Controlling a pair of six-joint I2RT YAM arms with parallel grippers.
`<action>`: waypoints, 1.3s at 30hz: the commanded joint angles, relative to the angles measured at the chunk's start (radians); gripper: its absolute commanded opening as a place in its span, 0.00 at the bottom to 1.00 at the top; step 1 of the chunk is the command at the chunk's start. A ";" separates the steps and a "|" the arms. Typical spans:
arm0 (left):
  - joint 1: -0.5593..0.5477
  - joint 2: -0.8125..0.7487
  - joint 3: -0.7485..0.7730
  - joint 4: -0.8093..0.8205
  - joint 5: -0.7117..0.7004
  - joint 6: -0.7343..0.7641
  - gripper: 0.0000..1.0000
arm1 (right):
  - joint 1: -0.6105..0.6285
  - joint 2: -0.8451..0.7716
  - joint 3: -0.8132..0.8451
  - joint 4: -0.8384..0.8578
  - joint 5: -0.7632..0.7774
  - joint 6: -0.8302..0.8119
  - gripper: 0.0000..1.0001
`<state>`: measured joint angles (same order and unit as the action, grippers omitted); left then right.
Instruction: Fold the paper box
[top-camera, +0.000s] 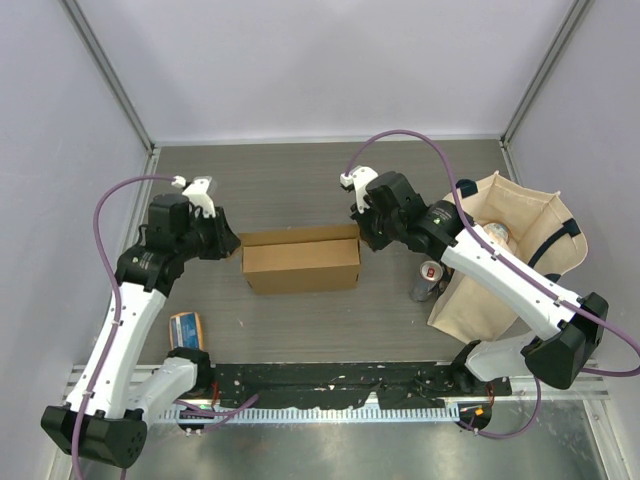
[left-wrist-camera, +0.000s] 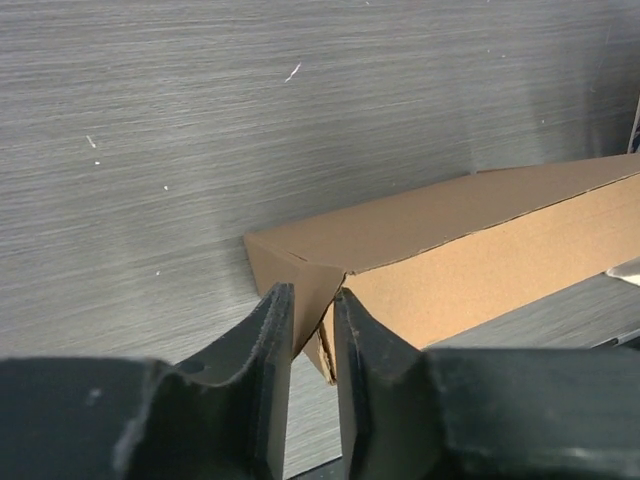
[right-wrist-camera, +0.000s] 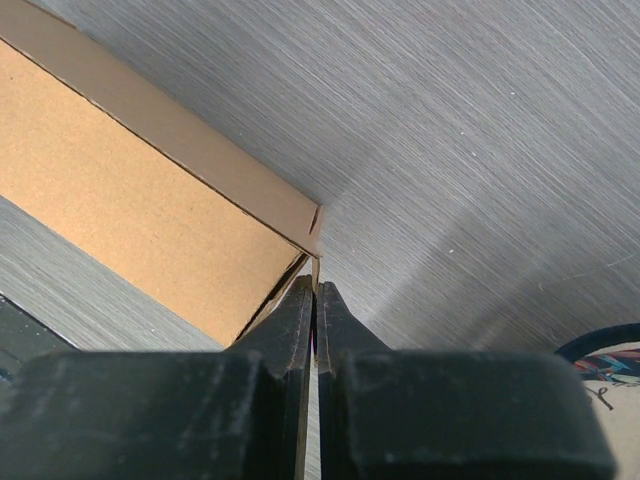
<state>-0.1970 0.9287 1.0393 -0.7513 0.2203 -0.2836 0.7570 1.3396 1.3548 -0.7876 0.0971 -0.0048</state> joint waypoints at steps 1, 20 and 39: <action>0.005 0.021 0.019 -0.023 0.040 -0.019 0.18 | -0.004 -0.034 0.014 0.016 -0.031 0.026 0.01; 0.004 0.018 -0.068 0.090 0.151 -0.307 0.01 | -0.002 -0.036 -0.033 0.071 -0.126 0.109 0.01; 0.002 -0.028 -0.105 -0.023 -0.029 -0.138 0.12 | -0.002 -0.033 -0.046 0.099 -0.154 0.141 0.01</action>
<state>-0.1867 0.8932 0.9520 -0.6621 0.2321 -0.4690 0.7422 1.3170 1.3174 -0.7528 0.0143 0.1070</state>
